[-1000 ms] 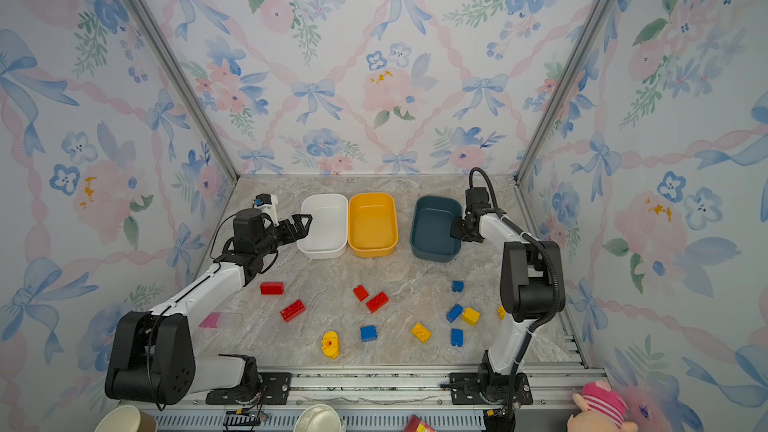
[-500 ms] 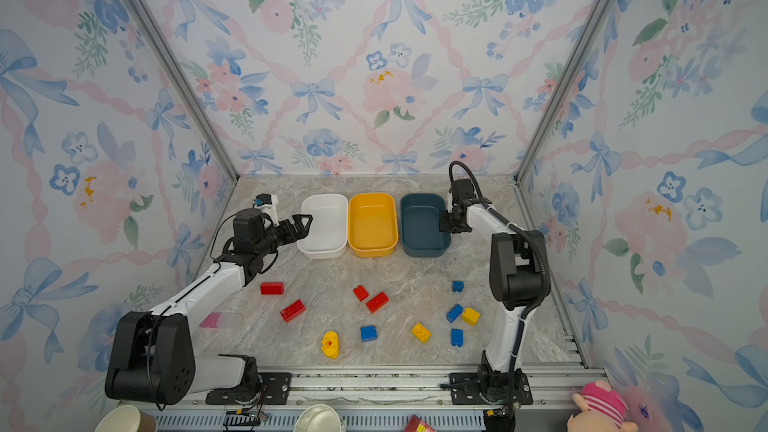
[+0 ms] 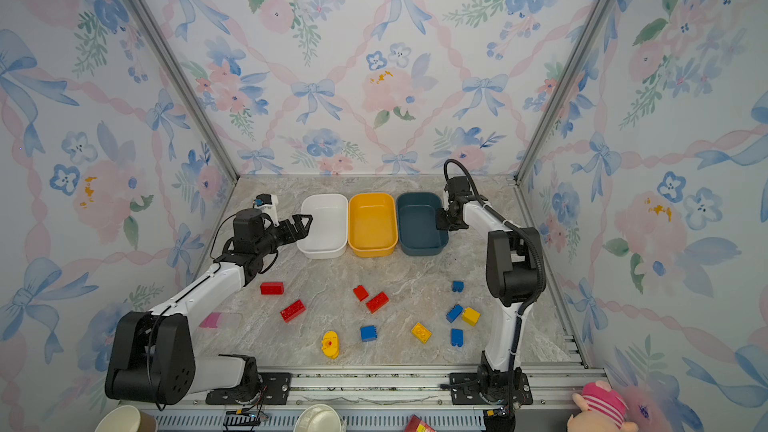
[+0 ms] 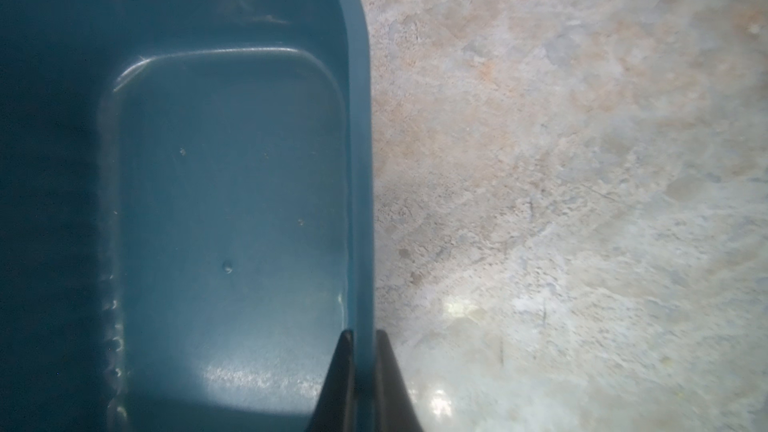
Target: Sort the legos into containers by color
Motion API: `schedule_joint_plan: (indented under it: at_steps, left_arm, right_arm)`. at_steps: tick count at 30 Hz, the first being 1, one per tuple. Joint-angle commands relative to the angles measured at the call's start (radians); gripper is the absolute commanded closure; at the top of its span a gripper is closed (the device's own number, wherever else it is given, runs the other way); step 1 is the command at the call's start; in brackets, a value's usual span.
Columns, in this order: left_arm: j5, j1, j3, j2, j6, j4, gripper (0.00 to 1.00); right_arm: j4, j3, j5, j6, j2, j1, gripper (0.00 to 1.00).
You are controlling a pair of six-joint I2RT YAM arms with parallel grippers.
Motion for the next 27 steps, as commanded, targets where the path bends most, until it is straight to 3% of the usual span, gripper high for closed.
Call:
schedule_joint_plan:
  at_steps: [1, 16, 20, 27]
  left_arm:
    - [0.017, 0.0, -0.002, -0.022, 0.025, 0.008, 0.02]
    - [0.019, 0.002, 0.003, -0.028, 0.03, 0.008, 0.02]
    - [0.022, 0.002, 0.006, -0.024, 0.03, 0.008, 0.02]
    - [0.019, 0.002, 0.006, -0.034, 0.03, 0.008, 0.02]
  right_arm:
    - [-0.04, 0.016, 0.011, -0.012, 0.046, 0.022, 1.0]
    - [-0.046, -0.003, 0.005, 0.005, 0.025, 0.053, 0.98]
    - [-0.022, -0.026, 0.005, 0.022, -0.004, 0.052, 0.76]
    - [-0.017, -0.051, -0.016, 0.068, -0.081, 0.043, 0.52]
